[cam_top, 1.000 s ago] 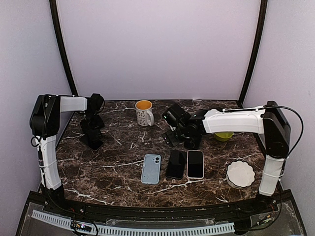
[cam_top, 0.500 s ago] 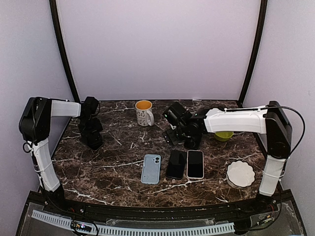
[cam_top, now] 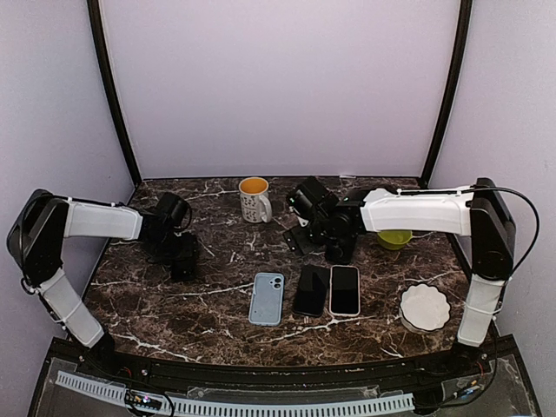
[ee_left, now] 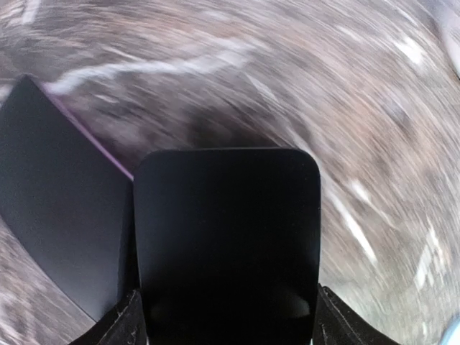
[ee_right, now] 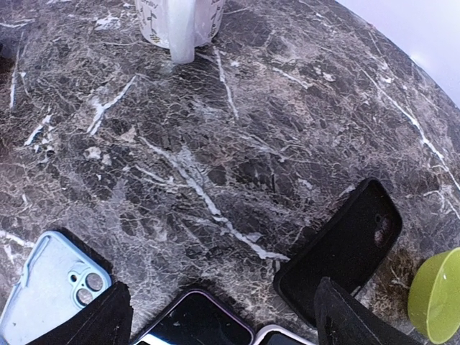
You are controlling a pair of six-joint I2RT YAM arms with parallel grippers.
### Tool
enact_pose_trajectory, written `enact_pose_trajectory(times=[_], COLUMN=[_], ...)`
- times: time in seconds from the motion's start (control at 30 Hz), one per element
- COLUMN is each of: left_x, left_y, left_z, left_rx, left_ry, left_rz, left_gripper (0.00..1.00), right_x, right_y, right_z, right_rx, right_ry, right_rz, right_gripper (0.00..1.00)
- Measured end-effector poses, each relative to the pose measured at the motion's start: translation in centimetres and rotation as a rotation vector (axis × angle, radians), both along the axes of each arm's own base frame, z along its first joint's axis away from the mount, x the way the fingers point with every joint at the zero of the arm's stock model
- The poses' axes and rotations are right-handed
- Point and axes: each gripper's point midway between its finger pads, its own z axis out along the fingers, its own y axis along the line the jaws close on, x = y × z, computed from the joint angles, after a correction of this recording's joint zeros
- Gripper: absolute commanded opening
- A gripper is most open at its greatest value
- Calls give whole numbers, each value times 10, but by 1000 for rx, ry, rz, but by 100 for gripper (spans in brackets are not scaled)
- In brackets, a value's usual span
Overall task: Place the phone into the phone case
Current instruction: Pick up the phone from the corner of the board, then pass from the left arm to the right
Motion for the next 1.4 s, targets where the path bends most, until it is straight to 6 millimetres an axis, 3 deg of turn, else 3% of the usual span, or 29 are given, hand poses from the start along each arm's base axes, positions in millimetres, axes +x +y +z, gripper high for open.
enact_pose_trajectory(times=[0.17,0.33,0.47,0.63,0.87,1.07,1.13,1.3,1.4], left_x=[-29,-48,-58,-64,-67,-68,-67,-67,-66], left_y=[-33,-64,-101,-141,-160,-166,-167,-169,-170], left_z=[11,33,63,113,152,160,161,162,164], left_rx=[-29,-61,-57,23,115,158,174,194,197], left_ry=[-90,-240,-401,-655,-845,-893,-898,-909,-915], left_rz=[-165,-325,-481,-632,-702,-722,-729,-743,-746], left_gripper=[7,7,8,8,8,9,9,9,9], right_x=[-9,-19,-24,-28,-36,-42,-45,-49,-52], right_y=[19,47,71,97,119,129,131,136,137], right_z=[1,17,40,83,118,119,116,109,107], right_rx=[89,249,414,653,845,901,903,890,883], right_ry=[57,107,144,165,197,250,265,288,294], right_rz=[69,165,232,307,385,415,423,429,436], right_gripper=[88,87,86,83,66,59,51,11,0])
